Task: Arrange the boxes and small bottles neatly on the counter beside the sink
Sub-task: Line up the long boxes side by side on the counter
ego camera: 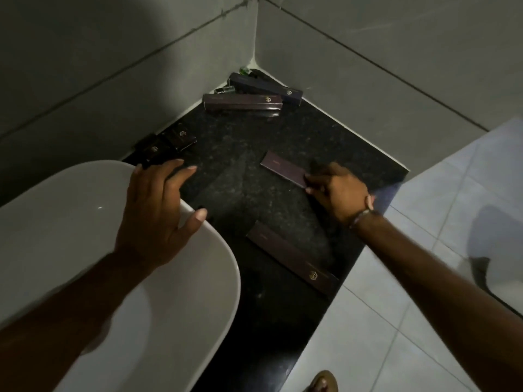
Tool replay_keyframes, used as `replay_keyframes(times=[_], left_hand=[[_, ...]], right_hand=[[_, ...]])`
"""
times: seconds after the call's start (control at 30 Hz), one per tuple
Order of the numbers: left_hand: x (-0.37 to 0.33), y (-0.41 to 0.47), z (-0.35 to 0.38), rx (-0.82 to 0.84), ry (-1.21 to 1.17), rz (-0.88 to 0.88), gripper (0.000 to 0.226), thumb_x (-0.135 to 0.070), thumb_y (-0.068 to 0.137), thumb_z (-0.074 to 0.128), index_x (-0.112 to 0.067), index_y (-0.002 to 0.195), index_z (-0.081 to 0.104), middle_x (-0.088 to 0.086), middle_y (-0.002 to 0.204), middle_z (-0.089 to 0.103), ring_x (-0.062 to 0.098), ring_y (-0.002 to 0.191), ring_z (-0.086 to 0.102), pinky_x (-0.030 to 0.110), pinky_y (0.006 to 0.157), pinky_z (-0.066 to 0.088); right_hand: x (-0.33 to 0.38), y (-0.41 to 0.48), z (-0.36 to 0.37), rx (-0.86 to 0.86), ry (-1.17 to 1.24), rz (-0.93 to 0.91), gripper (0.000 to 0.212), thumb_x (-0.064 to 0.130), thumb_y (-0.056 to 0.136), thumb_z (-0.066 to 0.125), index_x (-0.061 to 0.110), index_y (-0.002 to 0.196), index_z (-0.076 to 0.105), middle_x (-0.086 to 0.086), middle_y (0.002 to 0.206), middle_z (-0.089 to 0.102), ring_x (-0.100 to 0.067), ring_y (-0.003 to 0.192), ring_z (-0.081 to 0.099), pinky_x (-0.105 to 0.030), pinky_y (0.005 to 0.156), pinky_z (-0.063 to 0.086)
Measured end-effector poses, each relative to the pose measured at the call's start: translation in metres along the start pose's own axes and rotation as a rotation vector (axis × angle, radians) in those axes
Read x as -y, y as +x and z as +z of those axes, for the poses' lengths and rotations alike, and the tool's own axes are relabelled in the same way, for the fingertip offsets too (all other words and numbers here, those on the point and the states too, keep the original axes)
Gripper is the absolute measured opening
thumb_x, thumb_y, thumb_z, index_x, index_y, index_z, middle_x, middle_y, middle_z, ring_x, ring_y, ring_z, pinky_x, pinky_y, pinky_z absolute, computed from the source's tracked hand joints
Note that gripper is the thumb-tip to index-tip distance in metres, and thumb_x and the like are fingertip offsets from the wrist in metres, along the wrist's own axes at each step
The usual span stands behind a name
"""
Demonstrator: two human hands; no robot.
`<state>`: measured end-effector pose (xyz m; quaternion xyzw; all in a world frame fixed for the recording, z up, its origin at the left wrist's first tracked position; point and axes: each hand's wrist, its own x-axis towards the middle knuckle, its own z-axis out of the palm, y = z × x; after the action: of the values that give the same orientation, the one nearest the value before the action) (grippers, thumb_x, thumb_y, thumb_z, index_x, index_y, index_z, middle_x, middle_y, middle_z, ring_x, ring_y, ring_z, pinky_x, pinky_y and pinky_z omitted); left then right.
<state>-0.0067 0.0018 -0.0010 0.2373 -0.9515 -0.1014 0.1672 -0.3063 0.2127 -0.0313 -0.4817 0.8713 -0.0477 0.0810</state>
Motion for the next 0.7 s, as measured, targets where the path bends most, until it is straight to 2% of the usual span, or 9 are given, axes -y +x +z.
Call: replay_keyframes(times=[0.13,0.3,0.47,0.6,0.7], left_hand=[[-0.002,-0.001,0.0,-0.042,0.003,-0.002,0.07,-0.054,0.093,0.037,-0.007,0.143,0.046,0.017,0.146,0.047,0.039,0.132,0.045,0.06,0.12,0.022],[-0.001,-0.002,0.002,-0.064,-0.025,-0.012,0.068,-0.053,0.092,0.04,-0.01,0.145,0.045,0.015,0.146,0.047,0.036,0.134,0.043,0.055,0.122,0.018],[0.001,-0.003,0.005,-0.081,0.012,0.013,0.068,-0.055,0.095,0.037,-0.01,0.146,0.044,0.015,0.147,0.047,0.036,0.136,0.042,0.054,0.122,0.018],[0.002,-0.003,0.005,-0.1,0.014,0.021,0.068,-0.055,0.096,0.035,-0.01,0.146,0.045,0.016,0.146,0.048,0.035,0.136,0.043,0.052,0.122,0.018],[0.001,-0.004,0.005,-0.11,0.008,0.022,0.068,-0.055,0.095,0.036,-0.01,0.145,0.046,0.016,0.145,0.049,0.035,0.134,0.044,0.053,0.121,0.019]], right_hand=[[0.008,-0.07,0.005,0.033,0.165,0.036,0.041,0.048,0.09,0.058,0.033,0.129,0.062,0.003,0.116,0.056,-0.013,0.103,0.054,-0.03,0.083,0.051],[0.021,-0.097,0.008,0.042,0.224,0.077,0.045,0.05,0.087,0.064,0.032,0.129,0.062,0.006,0.105,0.057,-0.009,0.089,0.055,-0.01,0.067,0.036],[0.019,-0.095,0.012,0.071,0.244,0.136,0.051,0.056,0.082,0.066,0.028,0.125,0.063,0.006,0.106,0.06,-0.009,0.085,0.058,-0.015,0.063,0.041],[0.016,-0.099,0.017,0.073,0.243,0.157,0.052,0.059,0.081,0.064,0.028,0.122,0.065,0.006,0.103,0.06,-0.009,0.083,0.059,-0.023,0.065,0.051],[0.015,-0.105,0.021,0.051,0.254,0.162,0.05,0.059,0.082,0.064,0.03,0.123,0.065,0.01,0.1,0.058,-0.007,0.082,0.058,-0.021,0.063,0.05]])
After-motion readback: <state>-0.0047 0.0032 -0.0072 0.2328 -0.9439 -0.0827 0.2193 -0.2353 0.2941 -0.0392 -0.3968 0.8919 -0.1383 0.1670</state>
